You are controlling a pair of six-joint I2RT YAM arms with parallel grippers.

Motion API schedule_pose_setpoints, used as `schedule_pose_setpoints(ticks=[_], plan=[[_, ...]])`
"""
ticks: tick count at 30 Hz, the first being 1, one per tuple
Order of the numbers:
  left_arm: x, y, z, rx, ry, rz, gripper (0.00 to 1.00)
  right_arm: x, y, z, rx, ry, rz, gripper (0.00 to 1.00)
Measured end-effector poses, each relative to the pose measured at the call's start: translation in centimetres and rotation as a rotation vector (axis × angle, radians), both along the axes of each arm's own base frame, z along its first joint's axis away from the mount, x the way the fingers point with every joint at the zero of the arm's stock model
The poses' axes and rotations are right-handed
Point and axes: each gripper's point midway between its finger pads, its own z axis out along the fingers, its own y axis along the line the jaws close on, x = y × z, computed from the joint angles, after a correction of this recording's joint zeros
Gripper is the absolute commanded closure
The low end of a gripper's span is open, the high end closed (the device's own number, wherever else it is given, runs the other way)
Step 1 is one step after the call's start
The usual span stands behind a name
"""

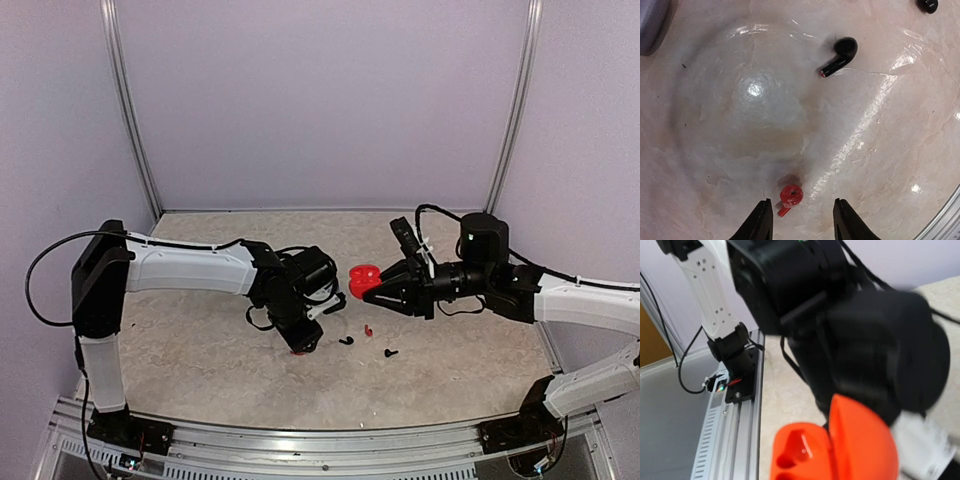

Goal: Insert the wireless bluetooth earbuds into the charging case
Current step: Pick up the right earbud from the center of the board.

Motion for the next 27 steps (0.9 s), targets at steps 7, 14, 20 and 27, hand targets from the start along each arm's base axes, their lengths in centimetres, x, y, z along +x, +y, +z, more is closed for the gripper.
schedule_pose_setpoints(ticks=[7,14,20,27], plan=[[-0.8,-0.4,-2.5,0.111,0.002,-0.148,0.68,-0.3,-0.3,0.4,0.003,-0.004,-0.001,0.9],[0.1,0.3,-3.6,0.2,-0.025,-0.18,0.69,-0.4,-0.5,-0.1,-0.005,0.004,-0.004,0.9],[0.3,0.7,-3.6,0.22,-0.033,-0.182,0.64,-0.4,-0.5,-0.1,-0.008,0.007,-0.005,0.9],[0.7,1.6,-3.6,0.228,-0.02,-0.155,0.63,-0.3,-0.6,-0.2,-0.008,0.007,-0.009,0.9]])
